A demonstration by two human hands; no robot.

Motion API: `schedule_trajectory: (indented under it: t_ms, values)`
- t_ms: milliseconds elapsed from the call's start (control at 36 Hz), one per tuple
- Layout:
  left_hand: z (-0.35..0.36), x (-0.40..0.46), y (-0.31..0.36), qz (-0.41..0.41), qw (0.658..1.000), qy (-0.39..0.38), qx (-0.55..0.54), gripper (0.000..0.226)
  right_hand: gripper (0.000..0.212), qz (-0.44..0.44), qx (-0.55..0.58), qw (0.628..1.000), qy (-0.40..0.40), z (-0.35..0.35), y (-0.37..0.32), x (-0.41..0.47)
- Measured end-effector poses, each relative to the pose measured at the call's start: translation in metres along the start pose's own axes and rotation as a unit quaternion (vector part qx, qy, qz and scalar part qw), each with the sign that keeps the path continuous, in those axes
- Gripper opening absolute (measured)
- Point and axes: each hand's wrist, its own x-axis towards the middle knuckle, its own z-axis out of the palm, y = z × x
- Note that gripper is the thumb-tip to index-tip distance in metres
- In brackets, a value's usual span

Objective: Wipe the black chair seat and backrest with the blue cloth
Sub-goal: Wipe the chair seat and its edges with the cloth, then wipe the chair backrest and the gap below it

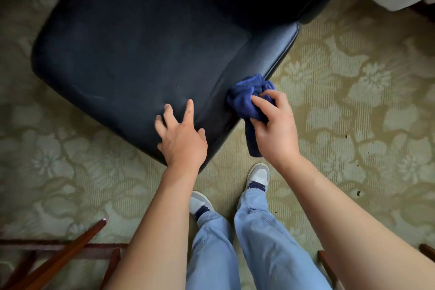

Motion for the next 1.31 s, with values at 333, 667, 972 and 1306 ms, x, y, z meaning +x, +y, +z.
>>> schedule_trajectory:
  t_ms: [333,667,972,1306]
  values:
    - [-0.168,-0.096,0.043,0.092,0.933,-0.176,-0.301,0.029,0.041,-0.036,0.135,0.99,-0.008,-0.127,-0.157,-0.016]
    - [-0.351,-0.208,0.083,0.26,0.813,-0.191,-0.484,0.04,0.047,-0.104,0.216,0.971,-0.007,-0.271,-0.31,-0.018]
    - [-0.458,-0.188,0.054,0.327,0.799,-0.143,-0.485,0.038,0.042,-0.121,0.225,0.965,0.056,-0.277,-0.423,-0.01]
    - [-0.515,-0.172,0.048,0.36,0.803,-0.157,-0.448,0.039,0.015,0.009,0.336,0.929,0.156,-0.267,-0.477,-0.014]
